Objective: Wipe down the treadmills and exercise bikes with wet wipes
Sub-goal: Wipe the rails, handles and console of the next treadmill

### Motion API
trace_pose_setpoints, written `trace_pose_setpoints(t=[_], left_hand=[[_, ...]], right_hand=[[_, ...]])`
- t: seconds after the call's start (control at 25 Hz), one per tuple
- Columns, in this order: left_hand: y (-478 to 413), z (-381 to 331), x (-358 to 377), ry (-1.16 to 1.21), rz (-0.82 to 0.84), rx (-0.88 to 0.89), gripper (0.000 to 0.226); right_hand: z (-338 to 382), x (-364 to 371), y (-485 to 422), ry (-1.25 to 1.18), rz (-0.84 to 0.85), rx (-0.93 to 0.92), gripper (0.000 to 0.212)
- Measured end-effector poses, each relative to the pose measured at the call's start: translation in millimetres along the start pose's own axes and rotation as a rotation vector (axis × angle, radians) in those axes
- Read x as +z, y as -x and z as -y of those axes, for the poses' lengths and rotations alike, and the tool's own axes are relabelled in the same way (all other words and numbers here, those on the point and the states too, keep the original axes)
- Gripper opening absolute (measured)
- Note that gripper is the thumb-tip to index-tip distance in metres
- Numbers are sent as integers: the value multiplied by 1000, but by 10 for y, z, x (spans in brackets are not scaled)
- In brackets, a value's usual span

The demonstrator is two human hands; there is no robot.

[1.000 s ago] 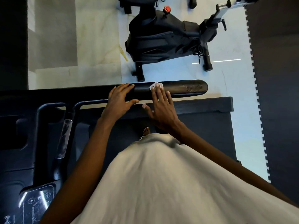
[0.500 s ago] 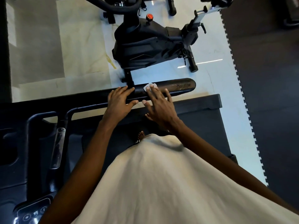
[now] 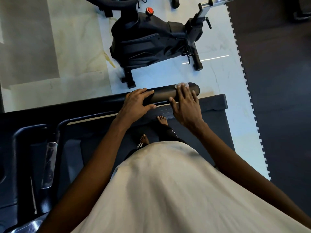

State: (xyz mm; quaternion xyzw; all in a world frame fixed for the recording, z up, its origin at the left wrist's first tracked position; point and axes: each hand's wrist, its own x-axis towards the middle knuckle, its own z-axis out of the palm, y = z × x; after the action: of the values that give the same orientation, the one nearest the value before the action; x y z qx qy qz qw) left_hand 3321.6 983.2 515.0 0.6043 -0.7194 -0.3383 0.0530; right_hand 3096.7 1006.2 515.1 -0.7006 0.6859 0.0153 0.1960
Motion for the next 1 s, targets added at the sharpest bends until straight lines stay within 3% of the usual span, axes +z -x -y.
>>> trace_pose_setpoints(t=[0.32,0.6,0.84,1.0], left_hand=[[-103,-70,75,1,-37,-31,83],[-105,-103,154,-31,-114,-87,81],[76,-199,190,-19,-153,-243,80],[82,-176,127,-62,-131,-315,80]], right_hand=[[-454,-146,-174,-12,98,-13,76],[-650,-463,-331,-5,287,-204,76],[-326,-461,-329,-72,452,-466,69],[-419,-510,-574,-26,464,-394,68]])
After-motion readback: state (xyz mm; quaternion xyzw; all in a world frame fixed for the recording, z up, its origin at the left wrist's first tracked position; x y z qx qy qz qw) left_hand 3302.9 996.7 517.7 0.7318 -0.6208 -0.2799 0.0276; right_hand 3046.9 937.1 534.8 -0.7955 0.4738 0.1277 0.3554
